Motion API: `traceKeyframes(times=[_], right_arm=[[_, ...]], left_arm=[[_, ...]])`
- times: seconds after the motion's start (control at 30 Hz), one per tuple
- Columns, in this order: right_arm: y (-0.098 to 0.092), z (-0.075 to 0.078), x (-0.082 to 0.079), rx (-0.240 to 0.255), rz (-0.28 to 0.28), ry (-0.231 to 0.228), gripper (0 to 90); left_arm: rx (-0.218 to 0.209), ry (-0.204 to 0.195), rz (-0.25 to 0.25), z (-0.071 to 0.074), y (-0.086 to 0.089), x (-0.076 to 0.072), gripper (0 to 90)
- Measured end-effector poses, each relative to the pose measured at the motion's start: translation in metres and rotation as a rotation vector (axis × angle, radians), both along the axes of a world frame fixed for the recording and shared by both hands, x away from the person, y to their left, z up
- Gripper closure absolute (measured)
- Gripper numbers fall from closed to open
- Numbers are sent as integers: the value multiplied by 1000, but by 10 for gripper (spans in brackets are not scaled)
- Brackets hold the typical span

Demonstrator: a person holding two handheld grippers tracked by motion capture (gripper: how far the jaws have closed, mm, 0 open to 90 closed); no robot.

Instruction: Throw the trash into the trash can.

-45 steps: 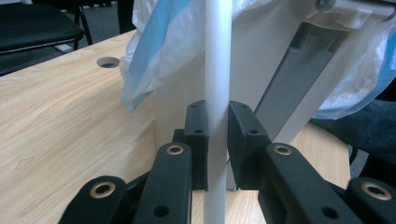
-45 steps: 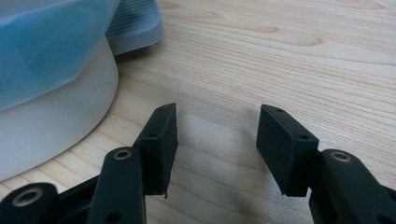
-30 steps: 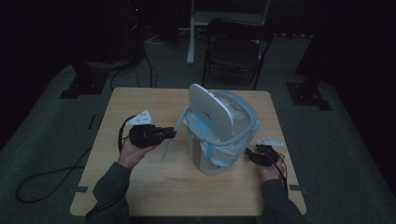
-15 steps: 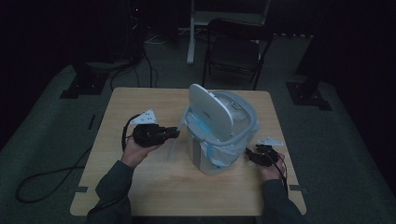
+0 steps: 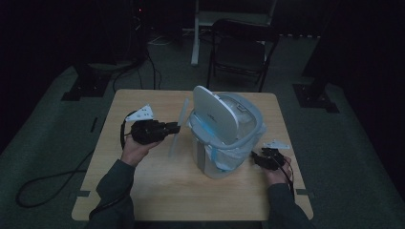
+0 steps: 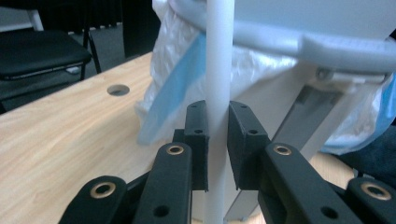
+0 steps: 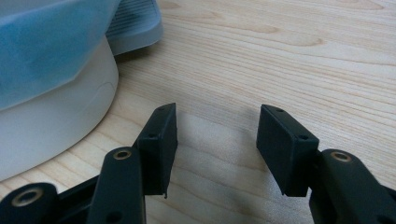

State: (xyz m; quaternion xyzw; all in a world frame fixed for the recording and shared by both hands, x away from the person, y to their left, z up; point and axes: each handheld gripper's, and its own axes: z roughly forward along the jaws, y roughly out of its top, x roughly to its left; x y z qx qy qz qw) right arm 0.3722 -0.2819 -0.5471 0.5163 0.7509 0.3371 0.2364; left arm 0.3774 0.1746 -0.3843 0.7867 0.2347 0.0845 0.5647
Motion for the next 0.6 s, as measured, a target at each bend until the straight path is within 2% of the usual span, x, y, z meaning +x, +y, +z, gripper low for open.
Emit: traceKeyframes(times=[0.07,0.37,0.6], right_arm=[[0,0,0,0,0,0,470],[0,0,0,1,0,1,470],[0,0,0,2,1,0,469]], left_arm=[[-16,-15,0,7,1,3,799],[-37,-35,6,19,1,10,799],[-48,-66,13,33,0,19,799]])
